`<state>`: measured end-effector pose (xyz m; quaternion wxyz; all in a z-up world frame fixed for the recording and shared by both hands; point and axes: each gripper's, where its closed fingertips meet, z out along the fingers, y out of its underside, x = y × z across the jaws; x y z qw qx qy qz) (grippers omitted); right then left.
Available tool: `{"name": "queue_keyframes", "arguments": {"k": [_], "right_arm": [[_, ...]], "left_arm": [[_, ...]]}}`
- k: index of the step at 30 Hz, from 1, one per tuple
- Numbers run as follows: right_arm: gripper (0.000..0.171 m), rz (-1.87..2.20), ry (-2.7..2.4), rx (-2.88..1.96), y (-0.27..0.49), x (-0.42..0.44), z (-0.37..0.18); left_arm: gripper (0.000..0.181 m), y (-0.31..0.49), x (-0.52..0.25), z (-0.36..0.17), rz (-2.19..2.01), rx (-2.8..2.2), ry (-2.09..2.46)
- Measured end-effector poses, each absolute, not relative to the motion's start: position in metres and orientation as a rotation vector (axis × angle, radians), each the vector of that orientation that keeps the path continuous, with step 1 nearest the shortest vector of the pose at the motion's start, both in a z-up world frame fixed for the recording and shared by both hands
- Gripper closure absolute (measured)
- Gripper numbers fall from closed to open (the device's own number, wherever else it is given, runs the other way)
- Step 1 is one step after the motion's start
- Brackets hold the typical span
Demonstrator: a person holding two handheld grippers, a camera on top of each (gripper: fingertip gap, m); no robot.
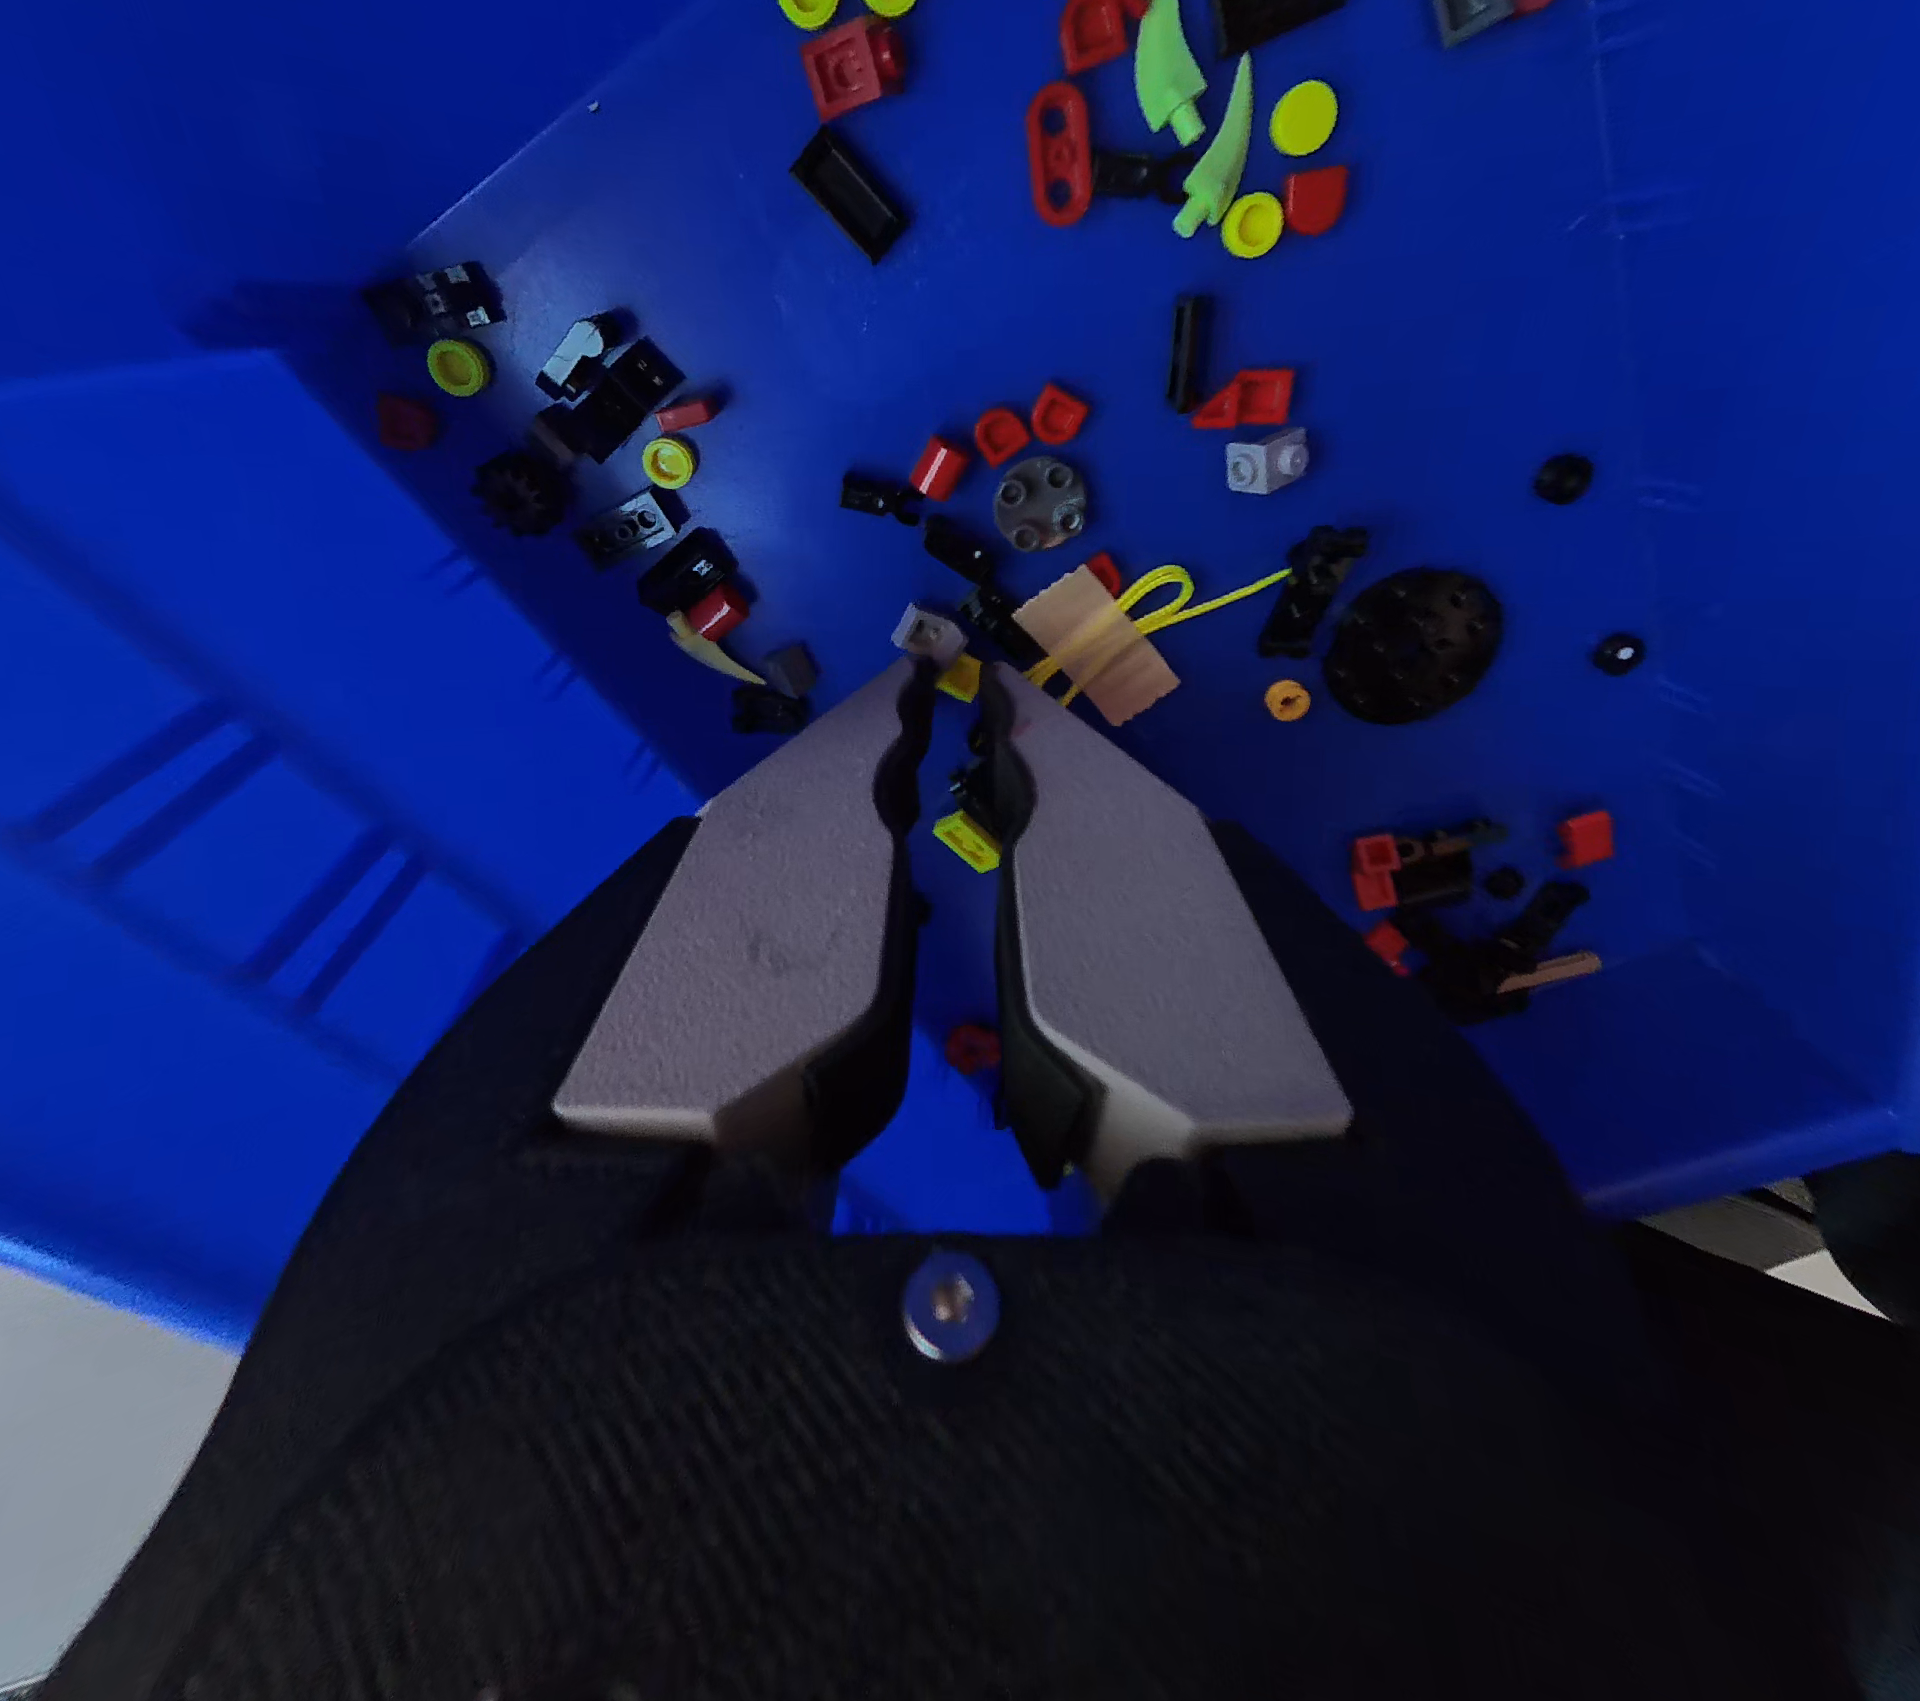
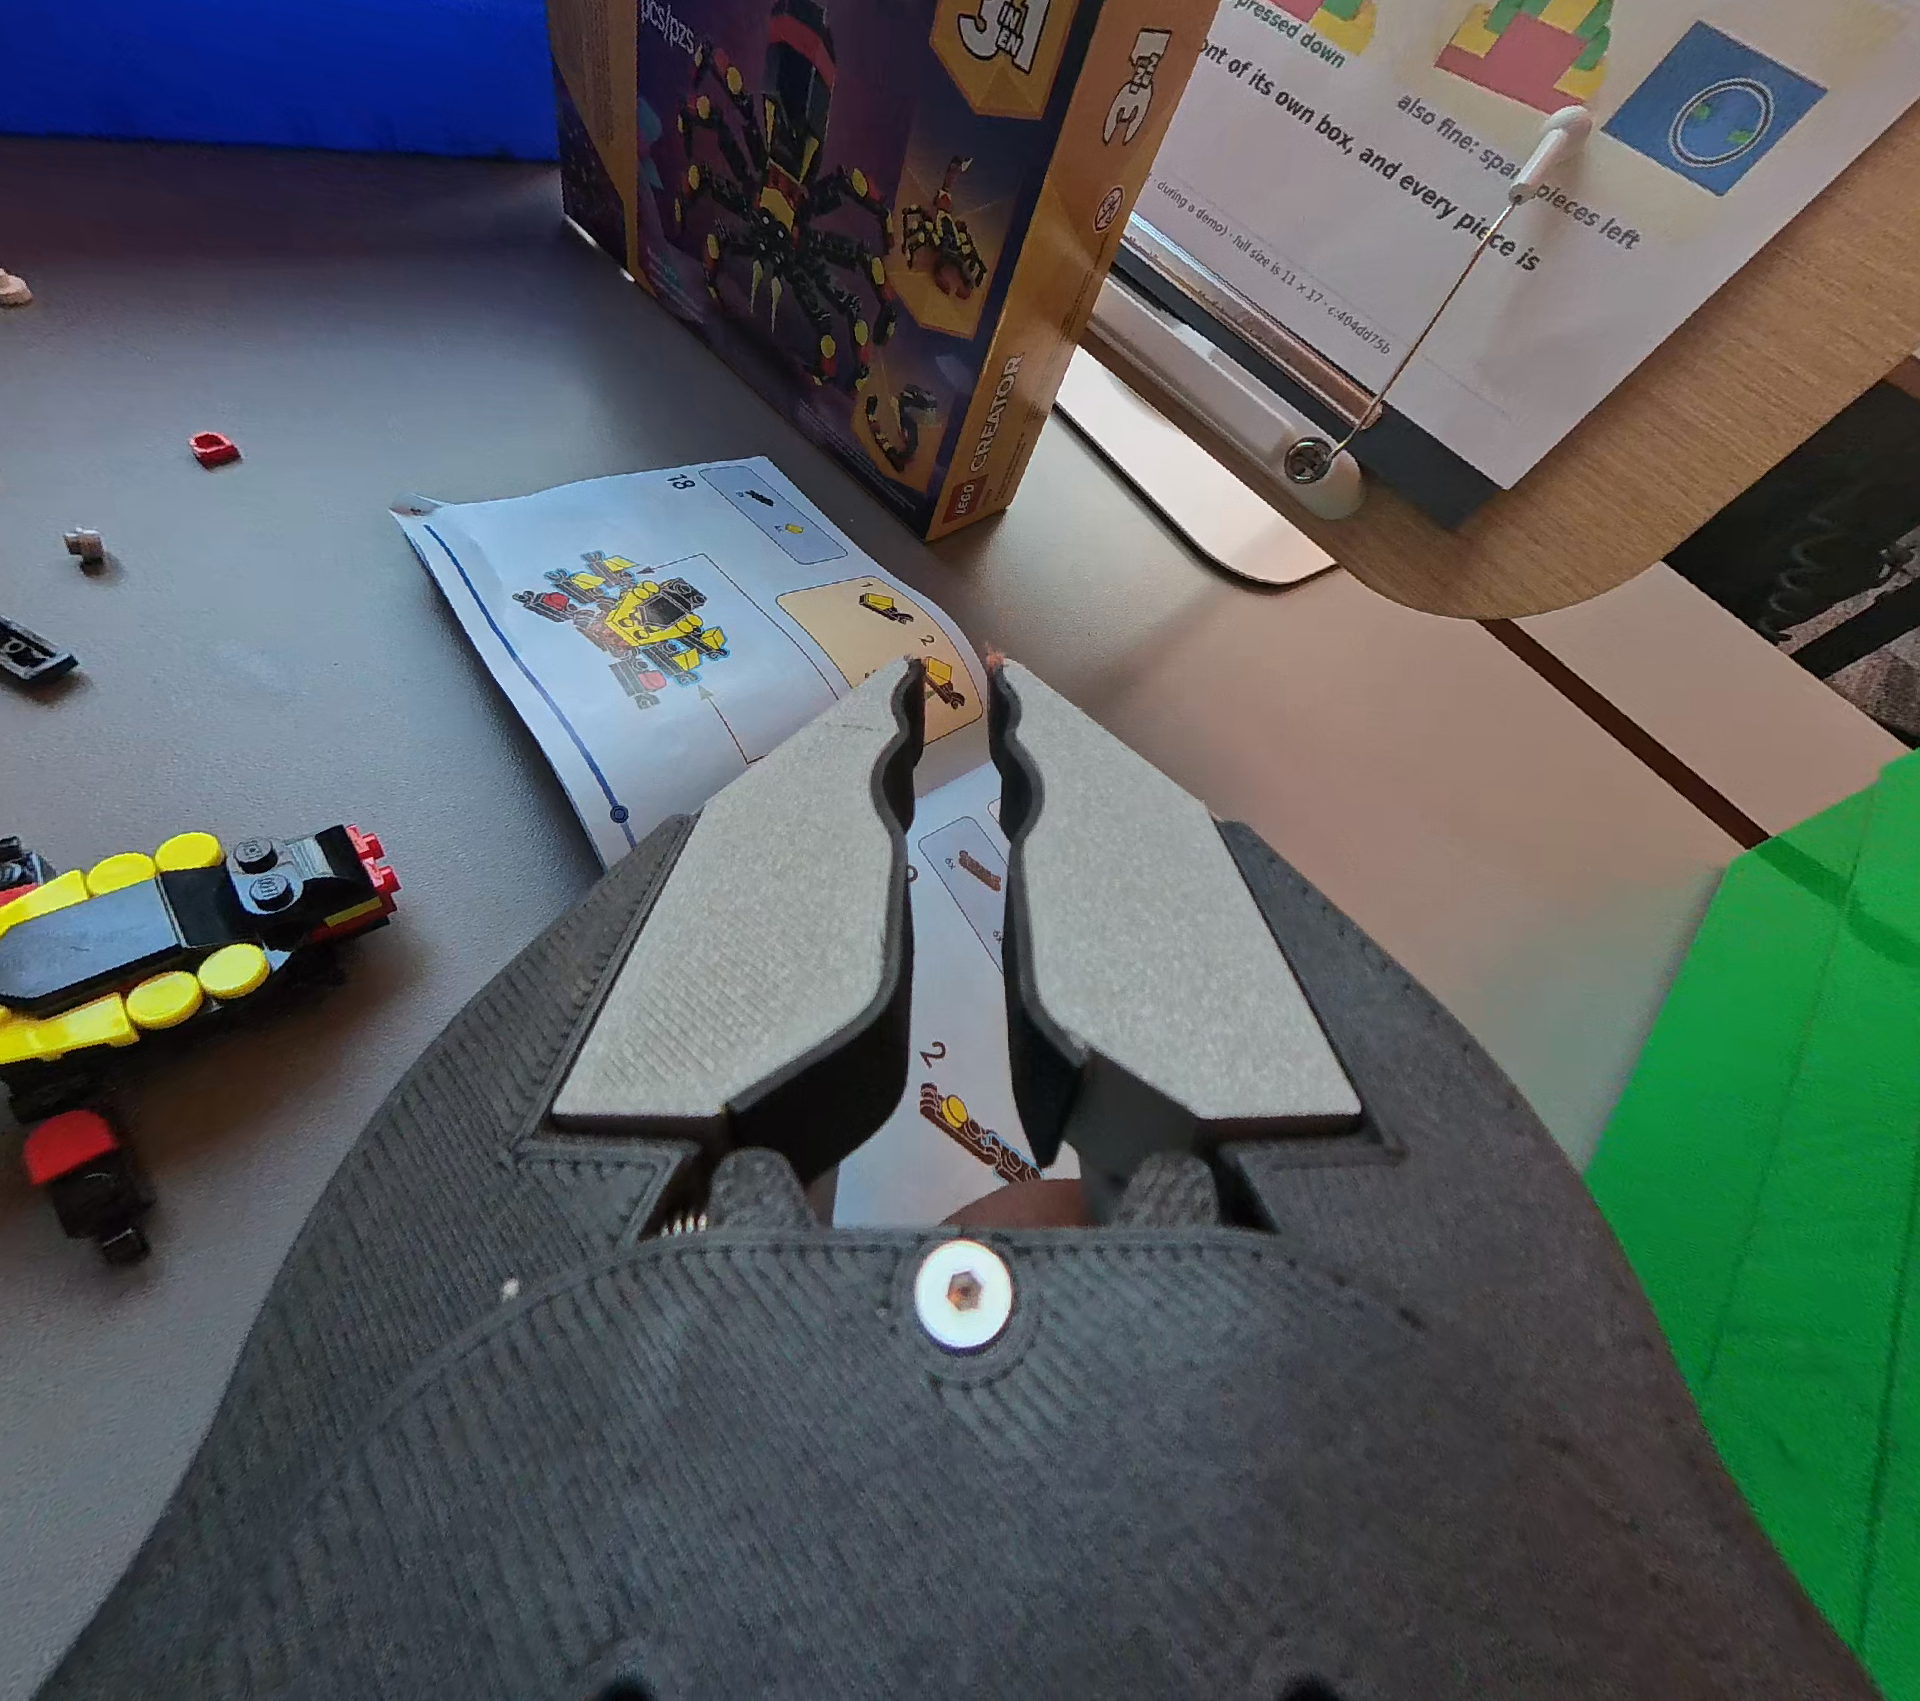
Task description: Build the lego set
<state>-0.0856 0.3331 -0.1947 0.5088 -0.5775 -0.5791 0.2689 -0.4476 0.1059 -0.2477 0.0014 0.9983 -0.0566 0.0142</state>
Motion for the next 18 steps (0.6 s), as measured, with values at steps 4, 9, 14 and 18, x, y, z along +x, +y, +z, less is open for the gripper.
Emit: {"name": "queue_keyframes", "arguments": {"k": [4,9,14,18], "right_arm": [[0.163,0.651,-1.396,-1.394,0.333,-0.086,-0.195],[0.163,0.651,-1.397,-1.394,0.333,-0.086,-0.195],[0.163,0.649,-1.398,-1.395,0.333,-0.086,-0.195],[0.163,0.648,-1.397,-1.395,0.333,-0.086,-0.195]], "left_arm": [[0.175,0.106,-0.449,-0.246,0.023,3.131,-0.178],[0.175,0.108,-0.45,-0.233,-0.025,3.17,-0.172],[0.176,0.121,-0.446,-0.209,-0.104,3.265,-0.199],[0.176,0.134,-0.432,-0.185,-0.168,3.346,-0.286]]}}
